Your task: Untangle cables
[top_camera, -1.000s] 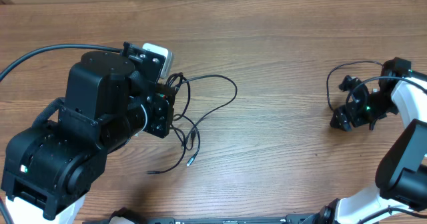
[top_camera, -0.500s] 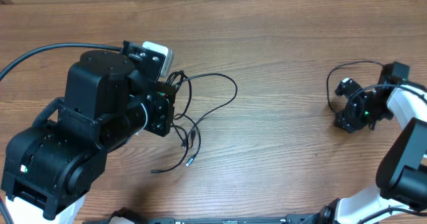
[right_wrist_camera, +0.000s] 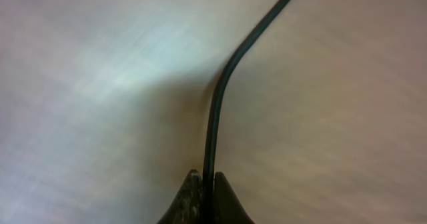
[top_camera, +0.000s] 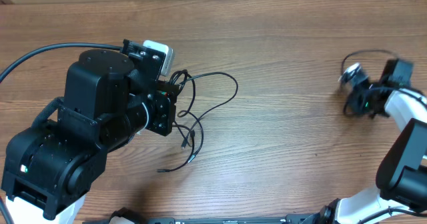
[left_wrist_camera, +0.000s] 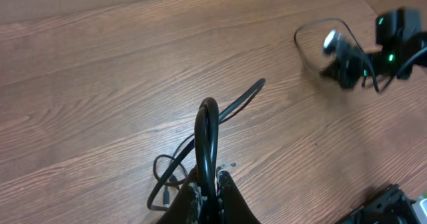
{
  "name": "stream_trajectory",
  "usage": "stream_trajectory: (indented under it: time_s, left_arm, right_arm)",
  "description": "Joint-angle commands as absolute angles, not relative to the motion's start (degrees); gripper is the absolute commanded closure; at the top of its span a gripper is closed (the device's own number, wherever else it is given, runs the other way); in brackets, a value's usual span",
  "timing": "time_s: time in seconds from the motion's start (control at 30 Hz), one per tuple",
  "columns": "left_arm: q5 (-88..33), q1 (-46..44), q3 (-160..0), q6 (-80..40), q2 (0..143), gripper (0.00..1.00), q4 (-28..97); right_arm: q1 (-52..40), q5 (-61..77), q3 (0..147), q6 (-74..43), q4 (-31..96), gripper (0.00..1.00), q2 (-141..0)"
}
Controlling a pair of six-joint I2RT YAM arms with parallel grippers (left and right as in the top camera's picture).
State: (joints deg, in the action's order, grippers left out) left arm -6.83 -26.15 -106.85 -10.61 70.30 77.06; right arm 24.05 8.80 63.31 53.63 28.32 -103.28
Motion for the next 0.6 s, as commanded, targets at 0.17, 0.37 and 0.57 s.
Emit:
stream_trajectory:
  time_s: [0.17, 0.37, 0.57]
  left_arm:
    - [-11.9, -25.9, -107.0, -12.9, 70.0, 0.95, 76.7]
    - [-13.0, -25.9, -107.0, -15.1, 70.0, 0.95, 76.3]
    - [-17.0, -25.9, -107.0, -15.5, 70.0, 0.95, 73.7]
  right_arm:
    - [31.9, 9.0, 80.2, 28.3, 17.8, 0.96, -101.4]
    - [42.5, 9.0, 81.3, 25.0, 15.8, 0.96, -101.4]
    - [54.8, 9.0, 81.3, 19.2, 13.3, 0.96, -101.5]
